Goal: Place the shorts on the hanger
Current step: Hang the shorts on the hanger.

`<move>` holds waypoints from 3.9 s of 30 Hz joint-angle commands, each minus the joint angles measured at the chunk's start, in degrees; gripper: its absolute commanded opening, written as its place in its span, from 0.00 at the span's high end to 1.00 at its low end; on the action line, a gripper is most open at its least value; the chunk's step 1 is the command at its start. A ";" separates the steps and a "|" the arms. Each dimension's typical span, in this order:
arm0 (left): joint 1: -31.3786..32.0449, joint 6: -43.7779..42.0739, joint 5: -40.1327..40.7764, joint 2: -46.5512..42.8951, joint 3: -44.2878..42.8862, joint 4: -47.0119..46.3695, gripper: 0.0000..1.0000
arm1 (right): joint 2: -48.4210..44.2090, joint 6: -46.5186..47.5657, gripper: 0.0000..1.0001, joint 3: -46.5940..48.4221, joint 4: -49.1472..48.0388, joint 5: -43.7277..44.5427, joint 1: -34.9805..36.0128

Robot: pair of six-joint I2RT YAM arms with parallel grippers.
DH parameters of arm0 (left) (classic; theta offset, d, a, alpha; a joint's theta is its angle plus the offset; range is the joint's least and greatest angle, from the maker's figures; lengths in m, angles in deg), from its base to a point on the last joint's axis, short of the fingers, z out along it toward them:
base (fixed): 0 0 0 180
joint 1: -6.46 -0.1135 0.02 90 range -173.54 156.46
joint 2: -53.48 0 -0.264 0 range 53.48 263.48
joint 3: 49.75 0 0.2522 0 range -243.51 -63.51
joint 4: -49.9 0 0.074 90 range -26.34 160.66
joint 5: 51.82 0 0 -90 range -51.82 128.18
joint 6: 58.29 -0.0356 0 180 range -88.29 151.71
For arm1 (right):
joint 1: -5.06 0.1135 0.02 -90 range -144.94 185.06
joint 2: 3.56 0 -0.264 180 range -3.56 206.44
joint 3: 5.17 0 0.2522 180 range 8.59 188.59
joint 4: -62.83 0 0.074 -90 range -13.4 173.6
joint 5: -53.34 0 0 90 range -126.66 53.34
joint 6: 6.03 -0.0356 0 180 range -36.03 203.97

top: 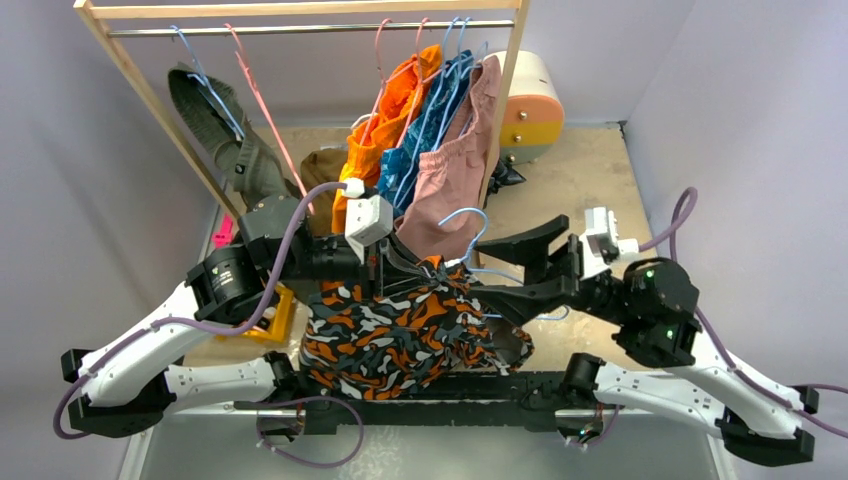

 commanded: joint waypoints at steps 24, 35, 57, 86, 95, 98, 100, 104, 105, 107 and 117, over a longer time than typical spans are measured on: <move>-0.17 1.53 1.52 -1.77 0.33 -4.12 1.00 | 8.68 3.81 1.00 8.96 5.67 -2.78 0.21; -0.18 1.45 7.84 -4.71 1.42 1.83 0.72 | 2.30 4.34 1.00 5.88 2.62 1.87 0.20; -0.15 -1.49 -1.45 4.01 -9.94 0.44 0.27 | 2.98 5.41 1.00 7.27 7.41 -0.13 0.19; -0.10 -10.13 -4.66 10.88 -8.30 8.03 0.55 | 4.72 5.32 1.00 8.08 5.84 -5.57 0.20; -0.08 -8.51 -1.07 8.37 -6.26 5.99 1.00 | 5.80 5.19 1.00 8.42 5.97 -5.66 0.16; -0.11 -7.71 1.99 6.39 -5.14 4.47 1.00 | 6.71 4.40 1.00 8.80 6.73 -5.66 0.22; -0.14 -7.33 4.18 4.64 -4.13 3.44 1.00 | 7.54 3.69 0.81 9.46 7.56 -5.31 0.18; -0.12 -7.00 9.15 1.27 -2.54 2.83 1.00 | 8.24 2.42 0.39 10.64 9.28 -1.99 0.23; -0.07 -7.11 10.85 0.35 -2.37 3.19 1.00 | 8.05 2.18 0.26 10.89 9.70 -1.17 0.25; -0.07 -6.95 14.77 -1.50 -2.02 4.34 1.00 | 7.41 1.61 0.20 11.54 10.47 0.58 0.23; -0.07 -2.99 29.53 -14.62 -0.08 4.83 1.00 | 2.72 -0.77 0.17 11.67 15.59 12.85 0.16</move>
